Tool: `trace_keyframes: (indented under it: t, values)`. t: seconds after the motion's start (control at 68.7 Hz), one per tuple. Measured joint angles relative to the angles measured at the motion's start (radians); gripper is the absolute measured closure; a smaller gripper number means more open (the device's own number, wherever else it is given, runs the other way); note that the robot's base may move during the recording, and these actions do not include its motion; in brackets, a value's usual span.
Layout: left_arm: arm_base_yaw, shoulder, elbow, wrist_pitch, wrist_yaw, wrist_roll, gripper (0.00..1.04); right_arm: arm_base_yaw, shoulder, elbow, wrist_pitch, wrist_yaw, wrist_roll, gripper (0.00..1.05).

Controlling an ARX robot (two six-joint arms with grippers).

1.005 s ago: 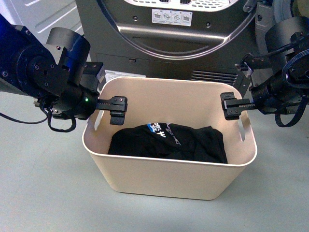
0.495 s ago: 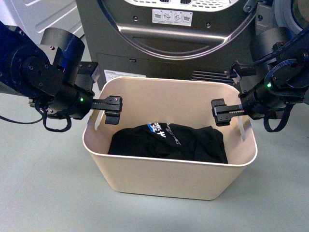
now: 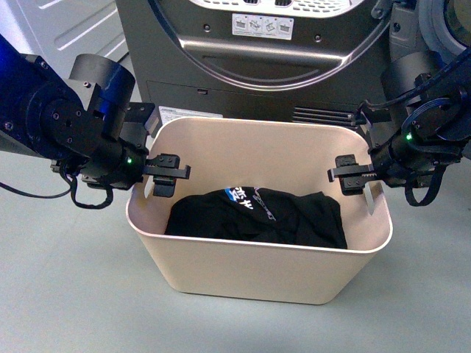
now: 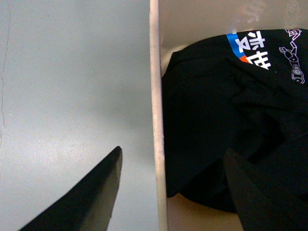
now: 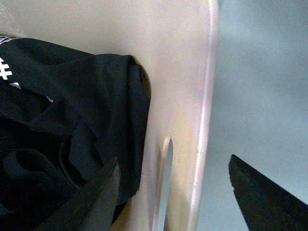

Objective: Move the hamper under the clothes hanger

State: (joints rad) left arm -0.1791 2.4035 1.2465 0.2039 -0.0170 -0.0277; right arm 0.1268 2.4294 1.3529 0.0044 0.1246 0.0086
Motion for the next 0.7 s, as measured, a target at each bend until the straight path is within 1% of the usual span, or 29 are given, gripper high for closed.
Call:
trace_keyframes:
  t: [0.015,0.073,0.175,0.233,0.277,0.291,0.32,0.335,0.393,0.699]
  values:
    - [0.0,0.0,0.0,0.0,0.0,0.0,0.5,0.0,0.0,0.0,0.0,0.003,0.0,0.44]
    - [-0.001,0.002,-0.003,0.003,0.004,0.0,0.62,0.0,0.003,0.0,0.0,0.014,0.002,0.56]
    - [-0.001,0.003,-0.005,0.005,0.005,0.0,0.76,0.001,0.006,0.0,-0.003,0.027,0.004,0.7]
    - [-0.001,0.003,-0.005,0.005,0.0,0.0,0.87,0.002,0.008,0.0,-0.003,0.031,0.004,0.81]
    - [0.001,0.003,-0.006,0.005,0.001,0.0,0.92,0.003,0.01,0.0,-0.003,0.031,0.004,0.86]
    - [0.002,0.003,-0.006,0.005,0.001,0.0,0.96,0.003,0.01,0.0,-0.003,0.032,0.004,0.89]
    - [0.004,0.003,-0.007,0.005,0.002,-0.004,0.99,0.005,0.01,0.0,-0.003,0.033,0.004,0.93]
    - [0.005,0.003,-0.007,0.005,0.002,-0.007,1.01,0.007,0.01,0.0,-0.002,0.033,0.005,0.96]
    - [0.006,0.003,-0.007,0.005,0.005,-0.01,1.0,0.01,0.01,0.0,-0.002,0.033,0.021,1.02]
    - [0.014,-0.026,-0.03,-0.013,0.005,-0.024,1.01,0.013,-0.009,-0.012,0.0,0.03,0.033,1.02]
